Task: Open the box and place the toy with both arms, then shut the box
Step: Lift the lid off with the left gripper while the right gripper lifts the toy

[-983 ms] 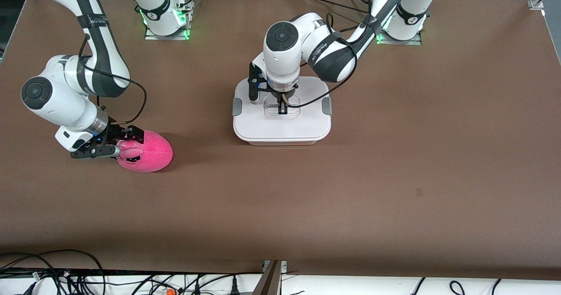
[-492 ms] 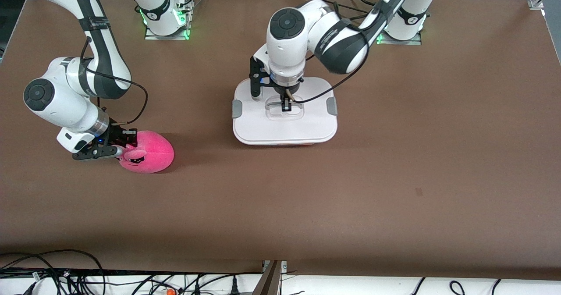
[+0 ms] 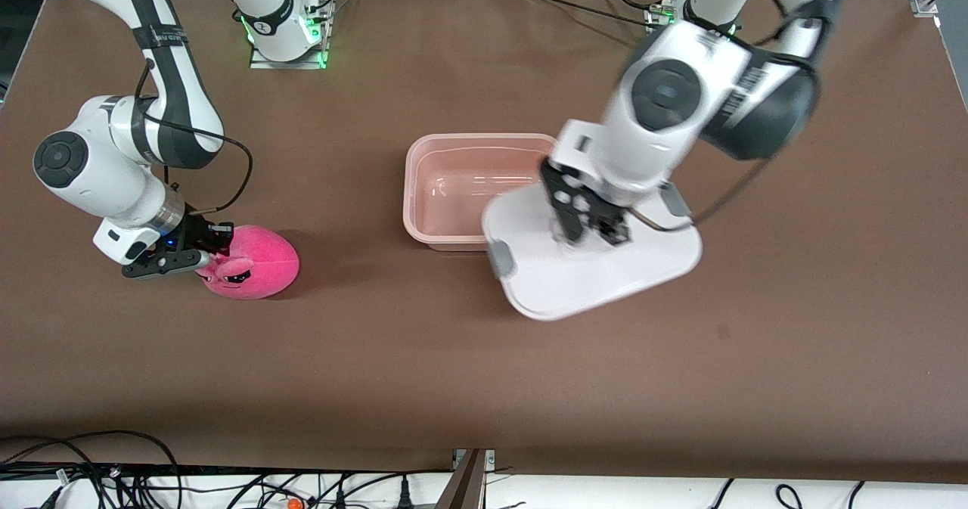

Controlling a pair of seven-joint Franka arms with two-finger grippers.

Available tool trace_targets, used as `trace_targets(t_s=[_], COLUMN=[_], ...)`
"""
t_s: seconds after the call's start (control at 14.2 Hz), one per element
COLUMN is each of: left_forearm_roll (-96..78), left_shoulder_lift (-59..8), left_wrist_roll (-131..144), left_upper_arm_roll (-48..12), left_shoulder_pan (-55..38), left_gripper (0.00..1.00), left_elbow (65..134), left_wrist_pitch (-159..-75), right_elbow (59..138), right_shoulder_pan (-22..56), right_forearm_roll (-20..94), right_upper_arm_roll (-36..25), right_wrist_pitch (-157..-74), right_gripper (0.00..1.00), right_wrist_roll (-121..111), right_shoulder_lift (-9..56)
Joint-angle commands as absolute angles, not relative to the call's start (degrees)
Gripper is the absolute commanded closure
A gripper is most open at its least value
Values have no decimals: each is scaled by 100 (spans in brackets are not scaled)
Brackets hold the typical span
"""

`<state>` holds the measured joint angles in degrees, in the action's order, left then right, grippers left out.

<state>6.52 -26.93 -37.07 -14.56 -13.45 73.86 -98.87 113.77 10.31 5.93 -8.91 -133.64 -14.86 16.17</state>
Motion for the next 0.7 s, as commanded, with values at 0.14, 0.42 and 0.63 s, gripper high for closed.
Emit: trace_targets(t_s=[0.14,0.42,0.63], left_forearm_roll=[97,97,167], left_shoulder_lift=[-2522,-2453,-2391], left_wrist_roll=[-3849,-4323,-4421], left_upper_arm_roll=[-1556,-1555,-1494], left_shoulder_pan=[208,983,1238], left_gripper=[100,100,100], left_elbow=[7365,7365,7278], left_wrist_pitch=[-9589,-9317,-9010], right_elbow=[10726,9215,8491], right_shoulder_pan=[1063,1492,2204], right_forearm_roll=[624,344,273], right_upper_arm_roll=[-695,-440,-448], right_wrist_pitch=[-12194,-10805,-10161], right_gripper=[100,100,100], right_wrist_roll=[-1758,-1802,-1749], right_shoulder_lift=[1266,1633,1985])
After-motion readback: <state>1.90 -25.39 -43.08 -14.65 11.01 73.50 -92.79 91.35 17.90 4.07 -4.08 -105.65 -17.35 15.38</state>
